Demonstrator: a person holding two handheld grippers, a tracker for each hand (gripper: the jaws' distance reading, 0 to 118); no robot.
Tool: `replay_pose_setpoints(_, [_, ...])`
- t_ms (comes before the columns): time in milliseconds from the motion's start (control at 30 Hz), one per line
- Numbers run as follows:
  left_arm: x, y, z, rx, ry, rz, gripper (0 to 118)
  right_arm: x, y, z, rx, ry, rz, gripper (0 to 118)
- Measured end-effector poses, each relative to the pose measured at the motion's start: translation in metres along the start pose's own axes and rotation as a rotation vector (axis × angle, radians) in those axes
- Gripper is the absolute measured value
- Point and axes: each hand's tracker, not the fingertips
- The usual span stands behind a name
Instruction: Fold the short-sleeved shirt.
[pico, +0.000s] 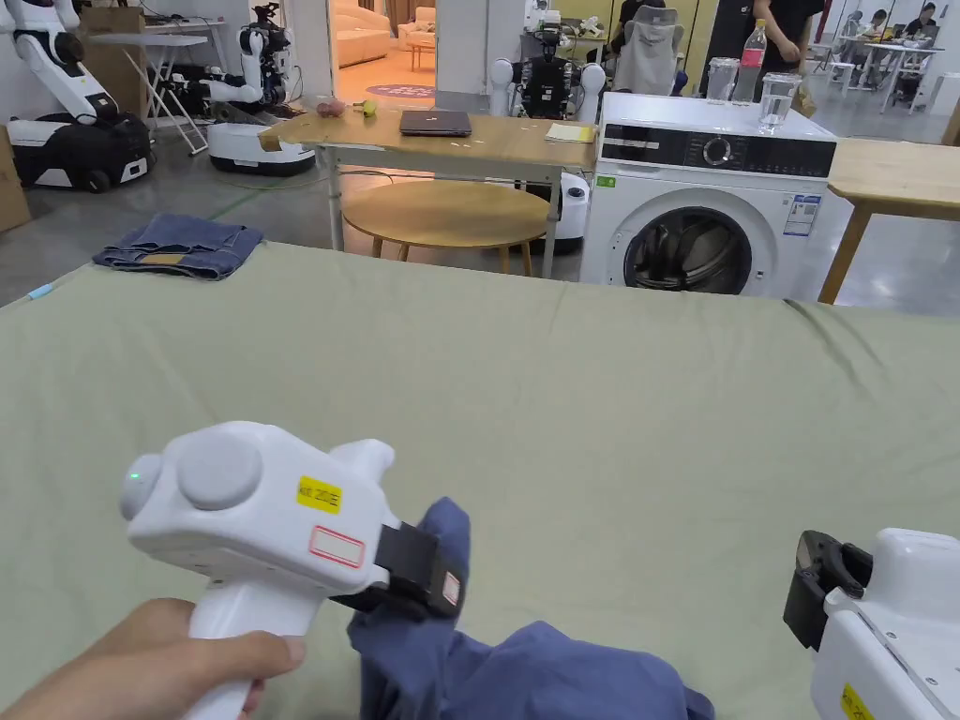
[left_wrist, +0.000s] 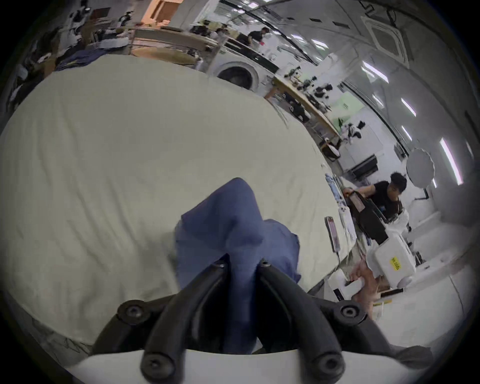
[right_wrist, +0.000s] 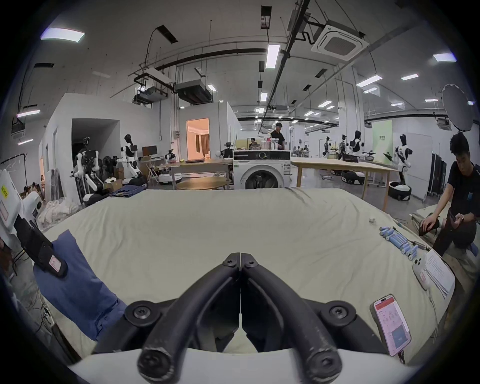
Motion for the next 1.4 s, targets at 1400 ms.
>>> replay_pose_setpoints(1400, [0.022,-0.042,-0.185,-0.229,-0.388,0.198,2,0.015,-0.006,0.005,-0.041,-0.034,-0.023,0])
